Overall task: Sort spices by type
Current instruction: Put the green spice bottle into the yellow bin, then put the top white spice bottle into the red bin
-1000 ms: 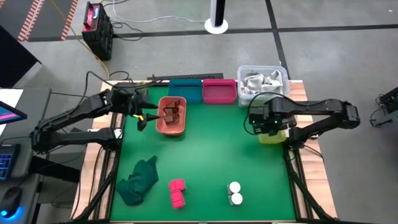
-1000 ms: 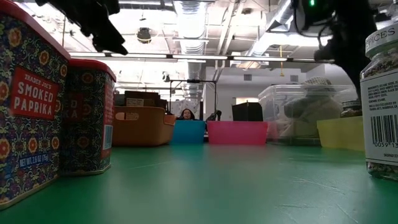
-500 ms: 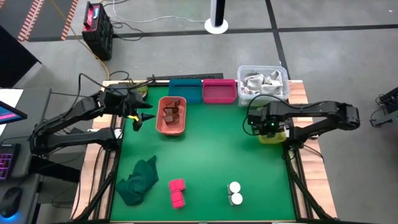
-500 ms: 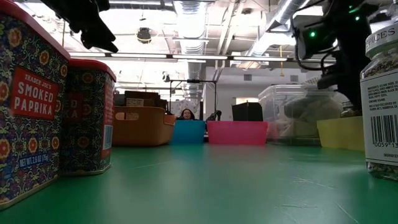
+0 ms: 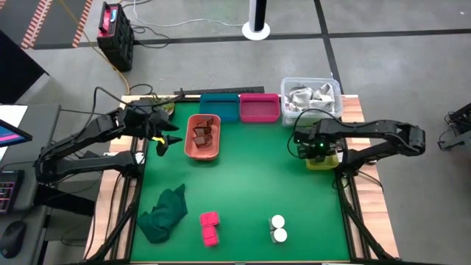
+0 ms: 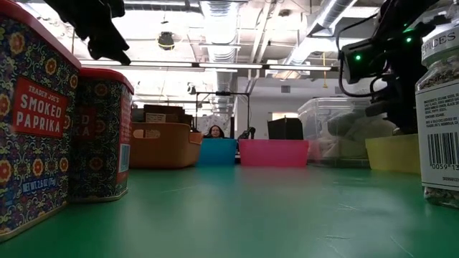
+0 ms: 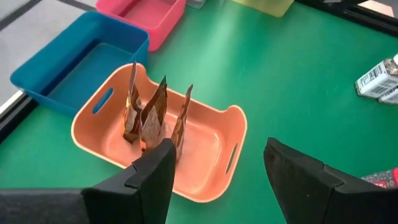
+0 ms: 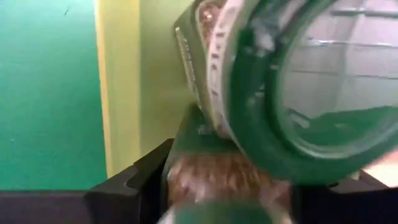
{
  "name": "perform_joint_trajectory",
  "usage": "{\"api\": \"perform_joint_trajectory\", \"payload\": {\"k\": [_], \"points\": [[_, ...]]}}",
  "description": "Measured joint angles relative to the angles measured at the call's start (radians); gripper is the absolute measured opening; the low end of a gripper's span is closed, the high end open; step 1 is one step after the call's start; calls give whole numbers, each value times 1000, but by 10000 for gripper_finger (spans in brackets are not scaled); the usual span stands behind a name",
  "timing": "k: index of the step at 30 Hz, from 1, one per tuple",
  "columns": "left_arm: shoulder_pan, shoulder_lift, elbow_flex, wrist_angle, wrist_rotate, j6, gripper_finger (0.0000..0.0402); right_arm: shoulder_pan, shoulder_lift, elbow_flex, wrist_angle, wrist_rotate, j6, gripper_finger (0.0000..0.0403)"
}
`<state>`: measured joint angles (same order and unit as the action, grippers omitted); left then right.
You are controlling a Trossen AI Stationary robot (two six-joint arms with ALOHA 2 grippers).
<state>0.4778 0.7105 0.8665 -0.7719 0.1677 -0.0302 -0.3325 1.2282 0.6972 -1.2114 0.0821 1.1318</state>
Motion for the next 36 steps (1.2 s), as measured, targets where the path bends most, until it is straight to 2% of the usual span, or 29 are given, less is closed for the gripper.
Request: {"api": "perform_joint_trajectory", "payload": {"k": [10, 17, 24, 31, 36], "points": [[0, 0, 0, -7, 11, -51, 233, -51, 0, 1, 24, -8, -71, 271], [0, 3, 2, -7, 62, -106, 233, -34, -27, 72, -41, 1, -87, 271], [0, 3, 2, -3, 64, -140, 233, -3, -57, 154, -159, 37, -97, 272], [-3, 3, 2, 4, 64, -195, 233, 50, -66, 270, -255, 152, -111, 272], [-64, 30, 2, 1, 94, -221, 233, 141, -64, 380, -171, 293, -176, 272]]}}
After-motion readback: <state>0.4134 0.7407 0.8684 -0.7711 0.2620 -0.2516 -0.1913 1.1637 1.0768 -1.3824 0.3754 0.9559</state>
